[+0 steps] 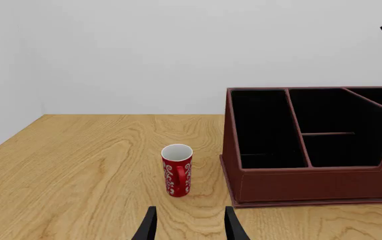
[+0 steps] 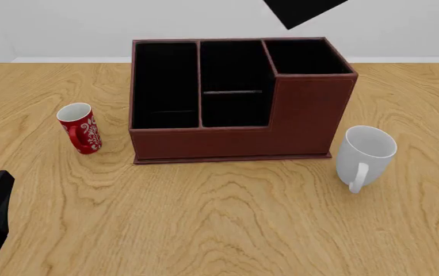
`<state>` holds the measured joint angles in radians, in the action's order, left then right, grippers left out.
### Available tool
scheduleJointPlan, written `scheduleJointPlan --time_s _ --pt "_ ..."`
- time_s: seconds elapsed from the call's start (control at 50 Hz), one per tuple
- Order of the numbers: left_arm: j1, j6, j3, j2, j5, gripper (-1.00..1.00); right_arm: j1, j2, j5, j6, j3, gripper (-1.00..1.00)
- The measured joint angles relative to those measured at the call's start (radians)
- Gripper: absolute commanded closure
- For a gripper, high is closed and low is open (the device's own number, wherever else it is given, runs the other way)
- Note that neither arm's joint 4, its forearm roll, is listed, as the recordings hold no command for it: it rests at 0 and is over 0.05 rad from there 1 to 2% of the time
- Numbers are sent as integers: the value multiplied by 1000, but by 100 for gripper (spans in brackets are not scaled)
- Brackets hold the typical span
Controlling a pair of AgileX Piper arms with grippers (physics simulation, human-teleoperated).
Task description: Pick up the book and place it in the right compartment of the caddy.
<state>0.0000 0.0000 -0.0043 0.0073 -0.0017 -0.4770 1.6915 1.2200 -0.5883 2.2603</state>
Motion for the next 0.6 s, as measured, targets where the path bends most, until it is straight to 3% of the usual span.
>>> scheduleJointPlan --time_s 0.6 --pt "0 0 0 0 0 -100 86 98 0 16 63 100"
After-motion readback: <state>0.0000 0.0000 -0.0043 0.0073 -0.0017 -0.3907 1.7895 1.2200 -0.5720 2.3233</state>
